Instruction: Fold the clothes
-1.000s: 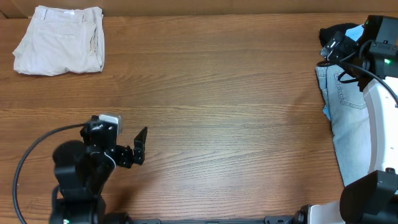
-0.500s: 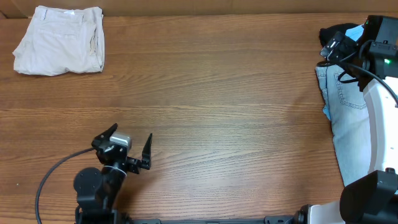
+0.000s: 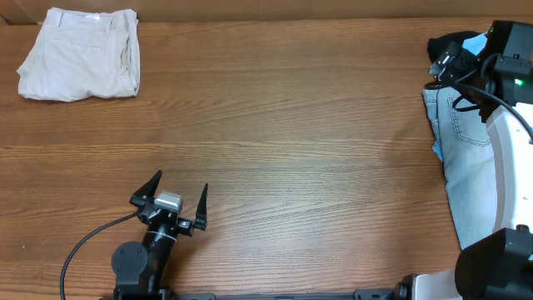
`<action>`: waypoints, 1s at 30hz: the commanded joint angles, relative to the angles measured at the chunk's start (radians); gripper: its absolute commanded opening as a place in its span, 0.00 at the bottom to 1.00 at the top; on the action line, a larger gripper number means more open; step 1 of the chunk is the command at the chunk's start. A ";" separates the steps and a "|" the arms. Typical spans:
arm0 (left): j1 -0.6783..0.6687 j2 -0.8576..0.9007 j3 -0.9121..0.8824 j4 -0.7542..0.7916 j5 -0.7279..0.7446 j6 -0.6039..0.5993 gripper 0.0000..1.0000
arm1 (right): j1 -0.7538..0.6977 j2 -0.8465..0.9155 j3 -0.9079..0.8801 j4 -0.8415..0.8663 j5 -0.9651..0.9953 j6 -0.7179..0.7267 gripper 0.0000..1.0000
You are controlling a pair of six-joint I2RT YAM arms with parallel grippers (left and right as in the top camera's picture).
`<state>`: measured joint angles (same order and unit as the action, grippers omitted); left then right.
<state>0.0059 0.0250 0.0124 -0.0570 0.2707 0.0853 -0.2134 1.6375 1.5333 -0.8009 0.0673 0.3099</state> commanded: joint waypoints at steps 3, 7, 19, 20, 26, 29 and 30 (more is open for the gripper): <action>-0.007 -0.022 -0.007 0.009 -0.039 -0.004 1.00 | -0.001 0.003 0.019 0.005 0.010 -0.002 1.00; -0.007 -0.022 -0.007 0.003 -0.050 -0.003 1.00 | -0.001 0.003 0.019 0.005 0.010 -0.002 1.00; -0.006 -0.021 -0.007 0.003 -0.049 -0.003 1.00 | -0.001 0.003 0.019 0.005 0.010 -0.002 1.00; -0.006 -0.021 -0.007 0.003 -0.049 -0.003 1.00 | -0.001 0.003 0.019 0.005 0.010 -0.002 1.00; -0.006 -0.021 -0.007 0.003 -0.049 -0.003 1.00 | -0.001 0.003 0.019 0.005 0.010 -0.002 1.00; -0.006 -0.021 -0.007 0.003 -0.049 -0.003 1.00 | -0.001 0.003 0.019 0.005 0.010 -0.002 1.00; -0.006 -0.021 -0.007 0.003 -0.049 -0.003 1.00 | -0.001 0.003 0.019 0.005 0.010 -0.002 1.00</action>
<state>0.0059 0.0158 0.0124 -0.0555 0.2340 0.0849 -0.2138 1.6375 1.5333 -0.8009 0.0673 0.3103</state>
